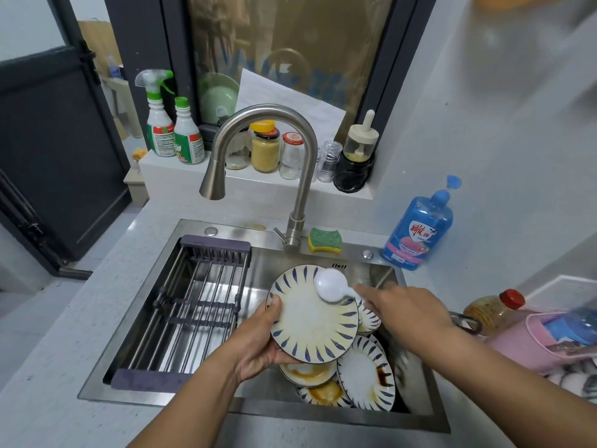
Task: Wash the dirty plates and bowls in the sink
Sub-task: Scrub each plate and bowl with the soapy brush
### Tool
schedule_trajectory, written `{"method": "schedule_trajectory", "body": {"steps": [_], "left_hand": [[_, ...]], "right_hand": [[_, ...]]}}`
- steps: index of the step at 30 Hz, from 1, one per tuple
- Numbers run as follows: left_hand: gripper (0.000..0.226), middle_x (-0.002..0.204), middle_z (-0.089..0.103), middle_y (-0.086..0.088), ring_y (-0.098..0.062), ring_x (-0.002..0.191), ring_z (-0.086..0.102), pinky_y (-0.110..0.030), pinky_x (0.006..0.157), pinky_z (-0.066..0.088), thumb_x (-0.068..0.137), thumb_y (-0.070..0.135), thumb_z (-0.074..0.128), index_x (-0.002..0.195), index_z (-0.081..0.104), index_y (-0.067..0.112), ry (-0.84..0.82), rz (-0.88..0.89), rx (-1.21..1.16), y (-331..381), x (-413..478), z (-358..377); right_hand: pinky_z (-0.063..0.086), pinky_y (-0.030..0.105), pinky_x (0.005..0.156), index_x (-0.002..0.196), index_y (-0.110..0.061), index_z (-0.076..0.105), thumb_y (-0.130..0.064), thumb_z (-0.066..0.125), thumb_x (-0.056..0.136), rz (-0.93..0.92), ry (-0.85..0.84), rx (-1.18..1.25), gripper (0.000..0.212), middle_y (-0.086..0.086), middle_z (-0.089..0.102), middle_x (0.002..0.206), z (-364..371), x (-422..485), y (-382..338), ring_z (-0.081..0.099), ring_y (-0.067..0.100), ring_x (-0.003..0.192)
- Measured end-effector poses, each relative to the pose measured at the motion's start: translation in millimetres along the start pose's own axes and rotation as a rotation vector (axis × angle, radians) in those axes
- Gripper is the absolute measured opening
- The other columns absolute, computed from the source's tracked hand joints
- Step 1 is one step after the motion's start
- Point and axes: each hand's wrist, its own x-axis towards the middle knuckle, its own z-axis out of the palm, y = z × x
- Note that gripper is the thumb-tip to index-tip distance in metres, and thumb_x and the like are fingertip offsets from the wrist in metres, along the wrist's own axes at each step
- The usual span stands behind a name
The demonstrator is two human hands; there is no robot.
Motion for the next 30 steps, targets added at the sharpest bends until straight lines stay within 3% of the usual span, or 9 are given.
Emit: {"method": "schedule_trajectory", "body": {"steps": [4,8,15,19,21,23,26,28,30], "left_hand": [[0.045,0.132,0.066,-0.019,-0.047,0.113,0.067,-0.072,0.077,0.055,0.105,0.045,0.044,0.144,0.045,0.021,-0.028,-0.044,0.031,9.1,2.1,1.7],[0.053,0.129,0.068,-0.021,-0.045,0.115,0.067,-0.068,0.084,0.055,0.104,0.049,0.041,0.143,0.049,0.014,0.002,-0.062,-0.025,17.7,2.3,-0.3],[0.056,0.128,0.069,-0.019,-0.039,0.112,0.070,-0.055,0.081,0.061,0.103,0.052,0.042,0.142,0.052,0.012,0.021,-0.023,-0.038,26.1,-6.5,3.8],[0.076,0.154,0.043,0.011,-0.015,0.138,0.046,-0.045,0.115,0.039,0.092,0.063,0.057,0.158,0.026,0.042,0.155,0.259,0.600,25.5,-19.2,5.0],[0.084,0.161,0.026,0.024,-0.002,0.149,0.024,-0.041,0.125,0.020,0.081,0.076,0.063,0.154,0.030,0.051,0.072,0.435,0.929,26.9,-27.2,10.0],[0.086,0.160,0.031,0.029,0.006,0.151,0.015,-0.041,0.129,0.005,0.071,0.077,0.071,0.148,0.038,0.056,-0.046,0.536,1.288,24.4,-28.2,19.0],[0.070,0.148,0.047,0.032,0.008,0.140,0.036,-0.023,0.123,0.011,0.085,0.046,0.076,0.145,0.041,0.057,-0.071,0.761,1.646,16.5,-25.1,40.1],[0.063,0.129,0.064,0.028,0.010,0.109,0.055,-0.006,0.095,0.034,0.092,0.026,0.070,0.140,0.046,0.059,-0.010,0.822,1.591,14.8,-23.3,49.2],[0.055,0.101,0.072,0.016,0.006,0.079,0.058,-0.009,0.070,0.040,0.092,0.019,0.069,0.137,0.057,0.050,0.027,0.733,1.377,14.1,-19.3,48.2]], "right_hand": [[0.051,0.037,0.062,0.131,-0.047,0.049,-0.051,0.040,0.105,0.155,0.165,0.520,0.028,-0.008,0.063,0.082,10.8,12.9,-6.2,0.061,0.015,0.070],[0.051,0.034,0.063,0.091,-0.024,0.070,-0.058,0.068,0.087,0.345,0.105,0.955,0.035,-0.002,0.070,0.074,10.6,26.7,-9.0,0.063,0.017,0.064],[0.031,0.018,0.037,0.100,-0.006,0.067,-0.016,0.064,0.094,0.471,-0.174,1.603,0.012,0.002,0.059,0.061,7.6,32.5,-27.0,0.039,0.009,0.042],[0.028,0.014,0.032,0.097,-0.007,0.056,-0.004,0.056,0.093,0.613,-0.189,1.770,0.005,0.005,0.048,0.060,7.0,39.3,-29.8,0.037,0.007,0.037],[0.027,0.013,0.030,0.100,-0.008,0.052,-0.003,0.052,0.094,0.662,-0.222,1.800,0.008,0.004,0.045,0.053,5.4,40.7,-29.7,0.036,0.005,0.032],[0.026,0.011,0.030,0.105,-0.007,0.050,-0.003,0.048,0.095,0.709,-0.269,1.812,0.011,0.004,0.045,0.045,3.3,43.3,-30.1,0.034,0.004,0.027],[0.028,0.010,0.029,0.109,-0.004,0.050,-0.006,0.047,0.096,0.724,-0.327,1.779,0.013,0.008,0.050,0.050,-2.2,46.9,-33.1,0.036,0.004,0.027],[0.032,0.013,0.030,0.111,0.001,0.055,-0.016,0.054,0.098,0.679,-0.319,1.703,0.021,0.015,0.060,0.061,-5.8,47.0,-32.4,0.039,0.006,0.030],[0.037,0.017,0.035,0.113,-0.004,0.059,-0.043,0.058,0.100,0.597,-0.274,1.588,0.041,0.020,0.073,0.076,-11.4,44.4,-29.1,0.043,0.010,0.036]]}}
